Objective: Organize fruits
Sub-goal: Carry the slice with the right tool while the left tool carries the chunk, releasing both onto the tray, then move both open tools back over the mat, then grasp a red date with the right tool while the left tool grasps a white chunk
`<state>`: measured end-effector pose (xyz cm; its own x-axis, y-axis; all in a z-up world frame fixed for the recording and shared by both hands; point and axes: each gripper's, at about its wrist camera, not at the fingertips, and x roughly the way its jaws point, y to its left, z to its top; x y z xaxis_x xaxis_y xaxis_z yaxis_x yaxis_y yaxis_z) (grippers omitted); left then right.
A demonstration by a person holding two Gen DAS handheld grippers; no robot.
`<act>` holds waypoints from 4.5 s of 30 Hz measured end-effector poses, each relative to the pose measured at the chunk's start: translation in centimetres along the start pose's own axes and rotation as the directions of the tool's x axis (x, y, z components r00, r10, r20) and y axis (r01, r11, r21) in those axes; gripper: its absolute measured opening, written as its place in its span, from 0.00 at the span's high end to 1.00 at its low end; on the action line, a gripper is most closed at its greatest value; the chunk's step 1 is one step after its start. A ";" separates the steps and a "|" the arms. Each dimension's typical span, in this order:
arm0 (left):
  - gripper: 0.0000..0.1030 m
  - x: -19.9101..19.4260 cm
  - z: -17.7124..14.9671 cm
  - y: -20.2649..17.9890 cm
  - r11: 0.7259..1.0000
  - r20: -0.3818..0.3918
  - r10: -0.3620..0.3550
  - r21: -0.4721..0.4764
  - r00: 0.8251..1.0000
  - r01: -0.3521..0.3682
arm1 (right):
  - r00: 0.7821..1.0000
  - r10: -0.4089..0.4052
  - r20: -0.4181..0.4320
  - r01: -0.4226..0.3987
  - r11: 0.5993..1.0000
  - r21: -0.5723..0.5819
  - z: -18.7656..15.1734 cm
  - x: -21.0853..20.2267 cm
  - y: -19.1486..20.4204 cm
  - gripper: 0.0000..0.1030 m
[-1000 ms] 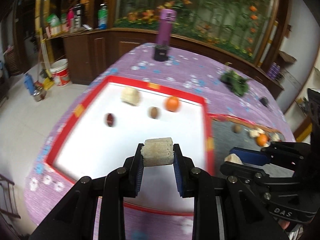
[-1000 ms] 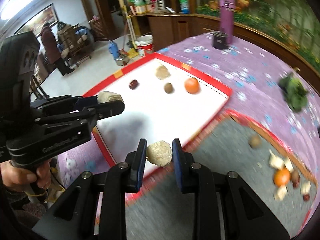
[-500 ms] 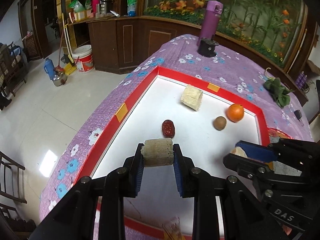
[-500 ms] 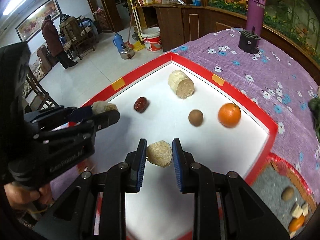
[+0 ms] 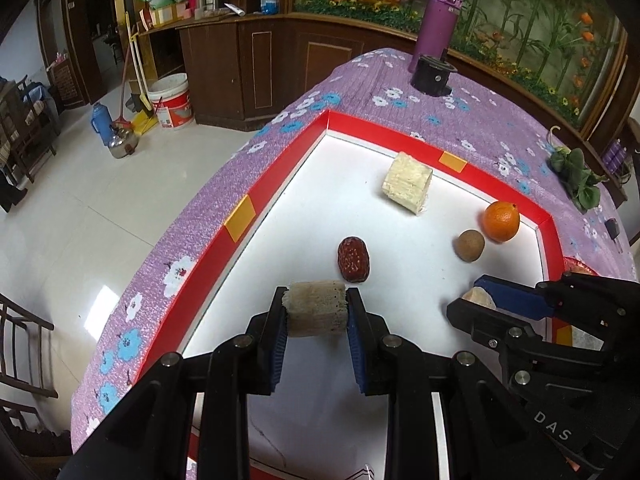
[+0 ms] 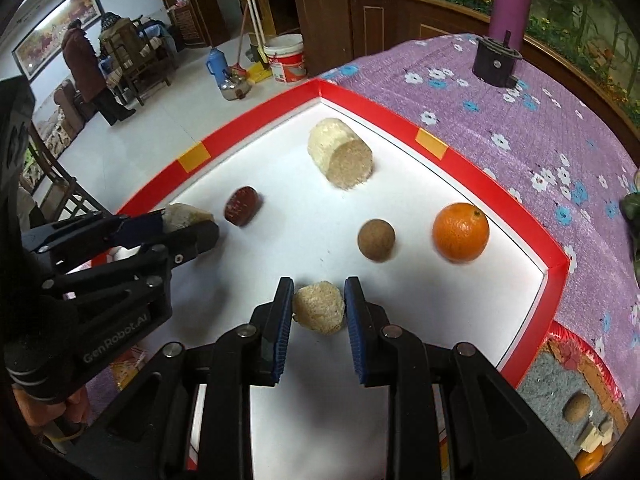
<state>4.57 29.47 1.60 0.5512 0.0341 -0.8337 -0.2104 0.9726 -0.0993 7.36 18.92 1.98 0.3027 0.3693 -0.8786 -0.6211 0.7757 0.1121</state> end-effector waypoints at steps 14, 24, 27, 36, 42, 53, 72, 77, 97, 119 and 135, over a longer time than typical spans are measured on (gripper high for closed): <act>0.27 -0.6 -0.5 -1.7 0.998 0.006 0.061 0.023 0.998 -0.061 | 0.999 -0.042 -0.022 0.043 0.999 0.025 -1.3 -1.2 -0.9 0.72; 0.24 -2.3 -1.5 -2.9 0.995 0.031 0.100 0.018 0.995 -0.100 | 0.998 -0.067 0.004 0.067 0.998 0.000 -3.6 -4.3 -1.1 0.67; 0.24 -2.7 -2.0 -3.6 0.993 0.039 0.114 0.026 0.993 -0.115 | 0.998 -0.062 0.008 0.062 0.998 0.006 -4.5 -5.2 -1.4 0.67; 0.24 -4.4 -3.8 -6.6 0.993 0.062 0.105 0.044 0.993 -0.108 | 0.999 -0.032 0.031 0.031 0.998 0.046 -8.7 -8.6 -3.3 0.67; 0.24 -6.1 -5.8 -10.3 0.993 0.077 0.057 0.096 0.995 -0.064 | 0.999 -0.003 0.039 -0.001 0.994 0.110 -12.1 -10.6 -5.8 0.67; 0.24 -8.1 -8.7 -19.6 0.969 0.065 -0.074 0.240 0.995 0.056 | 0.999 0.009 0.047 -0.019 0.975 0.220 -19.7 -14.5 -11.0 0.67; 0.24 -7.3 -11.3 -29.3 0.926 0.008 -0.115 0.363 0.993 0.104 | 0.994 -0.075 0.082 0.031 0.893 0.450 -28.7 -19.3 -22.8 0.67; 0.24 -6.9 -11.3 -30.6 0.920 0.012 -0.109 0.380 0.994 0.096 | 0.992 -0.092 0.091 0.039 0.881 0.471 -29.1 -19.8 -24.9 0.67; 0.24 -5.2 -10.2 -32.9 0.885 -0.010 -0.144 0.446 0.990 0.133 | 0.980 -0.163 0.111 0.095 0.883 0.460 -25.4 -17.0 -32.0 0.67; 0.54 -1.6 -9.4 -36.1 0.867 -0.158 -0.327 0.342 0.932 0.362 | 0.978 -0.156 0.139 0.091 0.918 0.387 -25.1 -16.9 -32.6 0.68; 0.78 -2.6 -10.1 -35.2 0.867 -0.116 -0.298 0.382 0.947 0.320 | 0.970 -0.188 0.154 0.110 0.905 0.412 -25.8 -18.2 -32.3 0.68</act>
<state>2.39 -7.15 1.78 0.4910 -0.2846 -0.8234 0.3021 0.9421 -0.1455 3.21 -26.07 2.35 0.5221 0.2909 -0.8018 -0.2310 0.9531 0.1954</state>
